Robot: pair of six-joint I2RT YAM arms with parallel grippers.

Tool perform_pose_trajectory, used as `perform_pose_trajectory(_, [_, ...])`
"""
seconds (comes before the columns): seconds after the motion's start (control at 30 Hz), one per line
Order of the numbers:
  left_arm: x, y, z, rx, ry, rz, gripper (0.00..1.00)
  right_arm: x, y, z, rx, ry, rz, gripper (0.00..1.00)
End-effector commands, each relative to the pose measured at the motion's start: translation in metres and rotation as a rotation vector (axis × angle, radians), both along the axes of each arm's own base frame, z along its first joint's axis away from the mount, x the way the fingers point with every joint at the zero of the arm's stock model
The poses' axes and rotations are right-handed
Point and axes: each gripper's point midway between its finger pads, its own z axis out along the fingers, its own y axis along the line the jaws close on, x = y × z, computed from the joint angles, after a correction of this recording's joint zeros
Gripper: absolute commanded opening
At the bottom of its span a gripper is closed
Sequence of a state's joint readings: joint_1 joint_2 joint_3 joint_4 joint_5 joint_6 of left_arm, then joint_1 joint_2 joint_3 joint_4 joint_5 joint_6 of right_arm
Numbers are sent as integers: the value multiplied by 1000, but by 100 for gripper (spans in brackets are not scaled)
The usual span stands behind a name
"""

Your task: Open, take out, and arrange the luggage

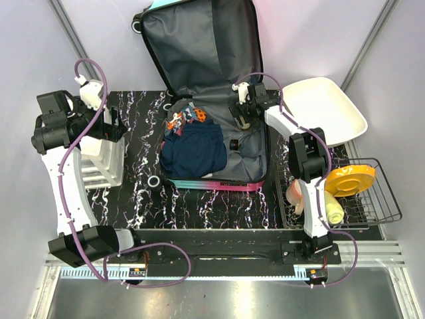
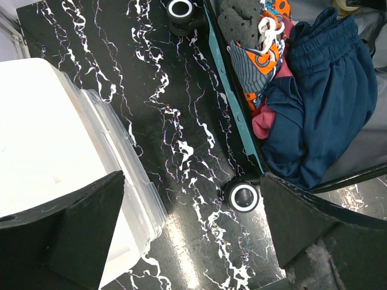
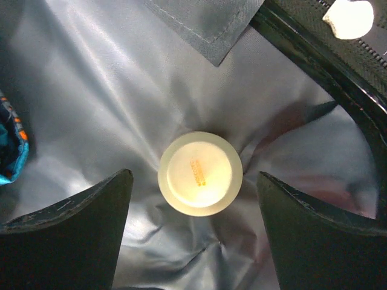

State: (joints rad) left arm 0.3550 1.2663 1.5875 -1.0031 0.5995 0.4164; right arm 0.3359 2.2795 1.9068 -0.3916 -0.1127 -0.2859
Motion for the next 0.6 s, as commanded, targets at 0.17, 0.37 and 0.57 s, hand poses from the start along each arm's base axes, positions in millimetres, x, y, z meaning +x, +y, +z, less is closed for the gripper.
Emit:
perform_pose_trajectory(0.17, [1, -8, 14, -18, -56, -17, 99, 12, -10, -11, -43, 1, -57, 86])
perform_pose_trajectory(0.37, [2, -9, 12, -15, -53, -25, 99, 2, -7, -22, -76, 51, -29, 82])
perform_pose_trajectory(0.57, [6, -10, 14, -19, -67, -33, 99, 4, -3, -14, -53, 48, -26, 64])
